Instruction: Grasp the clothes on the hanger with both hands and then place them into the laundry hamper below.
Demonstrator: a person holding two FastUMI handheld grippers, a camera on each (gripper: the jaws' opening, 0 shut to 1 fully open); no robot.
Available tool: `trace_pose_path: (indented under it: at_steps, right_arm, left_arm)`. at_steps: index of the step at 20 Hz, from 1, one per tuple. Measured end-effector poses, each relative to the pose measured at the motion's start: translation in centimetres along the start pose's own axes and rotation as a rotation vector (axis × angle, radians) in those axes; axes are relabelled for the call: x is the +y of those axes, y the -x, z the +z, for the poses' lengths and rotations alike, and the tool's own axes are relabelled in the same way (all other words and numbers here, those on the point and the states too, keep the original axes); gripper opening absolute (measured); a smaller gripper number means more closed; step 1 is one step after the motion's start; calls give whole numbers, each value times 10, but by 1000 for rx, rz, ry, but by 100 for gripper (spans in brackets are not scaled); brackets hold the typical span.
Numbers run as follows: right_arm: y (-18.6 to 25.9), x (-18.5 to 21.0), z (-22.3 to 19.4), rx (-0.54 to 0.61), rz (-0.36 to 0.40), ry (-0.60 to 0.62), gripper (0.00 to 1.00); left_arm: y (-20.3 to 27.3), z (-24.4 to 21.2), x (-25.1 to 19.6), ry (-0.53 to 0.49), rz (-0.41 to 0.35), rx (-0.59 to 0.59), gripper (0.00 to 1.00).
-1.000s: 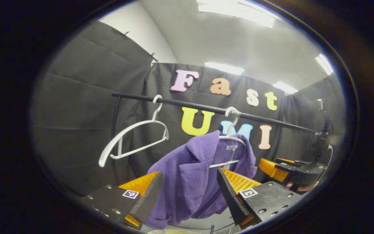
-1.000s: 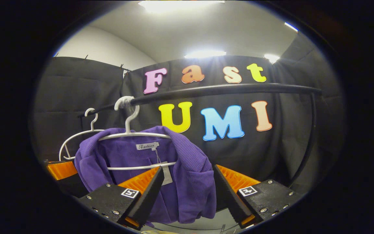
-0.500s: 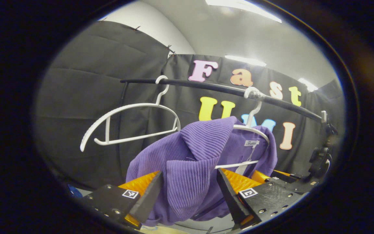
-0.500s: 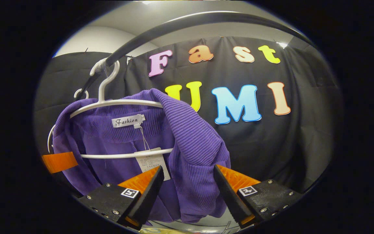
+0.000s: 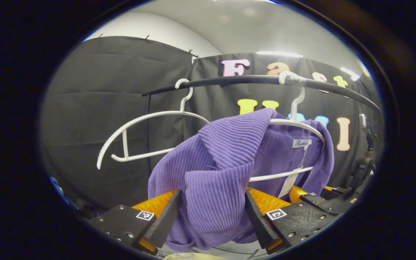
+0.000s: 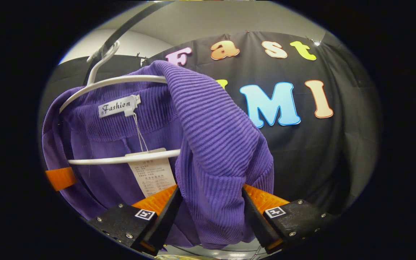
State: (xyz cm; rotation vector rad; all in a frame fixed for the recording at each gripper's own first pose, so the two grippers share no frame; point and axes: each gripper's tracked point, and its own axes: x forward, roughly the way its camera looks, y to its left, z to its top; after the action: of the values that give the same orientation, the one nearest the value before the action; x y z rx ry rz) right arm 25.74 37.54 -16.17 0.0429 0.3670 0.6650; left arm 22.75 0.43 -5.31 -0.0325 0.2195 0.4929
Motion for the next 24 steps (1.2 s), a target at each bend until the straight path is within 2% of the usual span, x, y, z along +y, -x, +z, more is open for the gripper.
trace_pose_path:
  at_steps: [3,5,6,7,8,9,10,12,14,16,20,24]
  right_arm:
    - [-4,-6,0,-16,-4,-17,86]
    - [-3,-12,0,-10,-19,-34,70]
    - [0,-15,-2,-6,-27,-41,52]
    - [-2,-17,-1,-6,-33,-49,44]
    - [-2,-19,1,-8,-37,-59,29]
    - [-1,-20,4,-14,-35,-71,24]
    - [2,-19,6,-21,-34,-79,14]
    - [6,-9,5,-4,11,-78,8]
    - [8,-9,8,1,12,-71,2]
    - [22,-10,12,3,-29,-44,0]
    - [58,-14,23,-34,-166,-12,0]
    - [72,-28,36,-43,-279,19,0]
  left_arm:
    - [-9,-1,-2,-23,-6,-2,94]
    - [-7,-1,7,-34,17,-17,56]
    - [-3,1,11,-7,13,-27,38]
    - [-2,-1,9,37,-9,-38,20]
    - [-2,-1,4,79,-59,-40,14]
    - [-3,-4,-1,117,-126,-34,15]
    - [0,-3,-1,147,-179,-29,15]
    - [1,-2,1,177,-255,-24,2]
    - [7,3,2,176,-323,-29,2]
    - [16,7,-2,168,-401,-43,2]
    - [36,21,-12,188,-568,-91,2]
    - [35,27,-4,236,-652,-115,2]
